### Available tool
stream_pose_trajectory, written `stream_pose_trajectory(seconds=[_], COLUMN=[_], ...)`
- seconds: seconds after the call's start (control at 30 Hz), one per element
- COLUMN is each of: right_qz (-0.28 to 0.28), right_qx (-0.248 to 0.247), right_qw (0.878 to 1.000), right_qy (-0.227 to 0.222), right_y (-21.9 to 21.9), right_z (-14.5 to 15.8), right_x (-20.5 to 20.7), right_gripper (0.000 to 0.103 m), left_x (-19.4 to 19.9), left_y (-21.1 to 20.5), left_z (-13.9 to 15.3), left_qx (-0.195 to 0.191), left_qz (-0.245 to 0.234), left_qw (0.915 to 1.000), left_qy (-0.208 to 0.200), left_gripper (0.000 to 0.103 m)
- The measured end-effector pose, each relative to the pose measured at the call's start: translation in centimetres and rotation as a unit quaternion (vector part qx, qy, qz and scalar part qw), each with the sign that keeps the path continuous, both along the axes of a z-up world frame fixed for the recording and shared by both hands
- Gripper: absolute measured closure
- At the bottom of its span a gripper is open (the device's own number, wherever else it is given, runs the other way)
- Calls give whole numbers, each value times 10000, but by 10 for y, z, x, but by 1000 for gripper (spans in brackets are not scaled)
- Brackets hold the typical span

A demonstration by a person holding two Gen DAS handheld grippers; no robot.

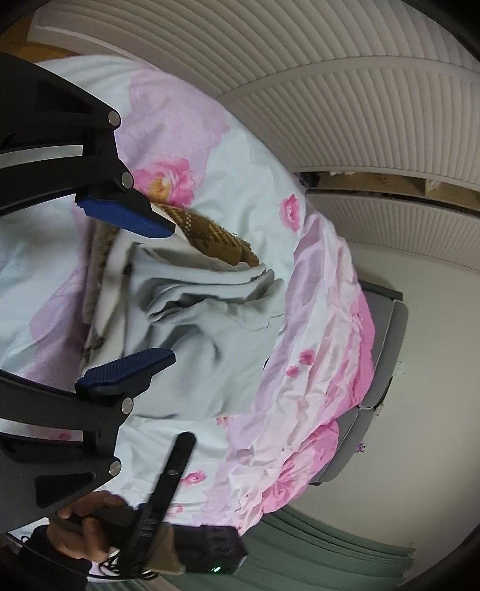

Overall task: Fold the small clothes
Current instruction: 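Lower the bundle onto the basket and open both tools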

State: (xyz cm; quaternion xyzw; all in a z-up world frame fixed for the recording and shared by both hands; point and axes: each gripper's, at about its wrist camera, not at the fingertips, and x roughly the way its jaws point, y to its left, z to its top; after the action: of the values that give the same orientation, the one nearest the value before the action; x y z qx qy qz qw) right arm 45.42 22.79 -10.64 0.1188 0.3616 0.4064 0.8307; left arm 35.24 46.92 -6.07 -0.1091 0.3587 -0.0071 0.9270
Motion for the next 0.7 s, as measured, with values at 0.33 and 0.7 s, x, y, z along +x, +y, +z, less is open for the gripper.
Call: stream_pose_trajectory(seconds=[0.33, 0.7], right_qz=[243, 229], right_qx=[-1271, -1157], right_qw=[9856, 9881], right_qy=[-1087, -989], right_y=[49, 46], right_z=[-4, 0], right_x=[-43, -44], right_gripper=[55, 89], left_x=[18, 23], left_y=[-39, 7], left_z=[-16, -13], left_qx=[740, 415], left_qz=[4, 630], left_qw=[9971, 9970], left_qy=[191, 154], left_gripper=[56, 83])
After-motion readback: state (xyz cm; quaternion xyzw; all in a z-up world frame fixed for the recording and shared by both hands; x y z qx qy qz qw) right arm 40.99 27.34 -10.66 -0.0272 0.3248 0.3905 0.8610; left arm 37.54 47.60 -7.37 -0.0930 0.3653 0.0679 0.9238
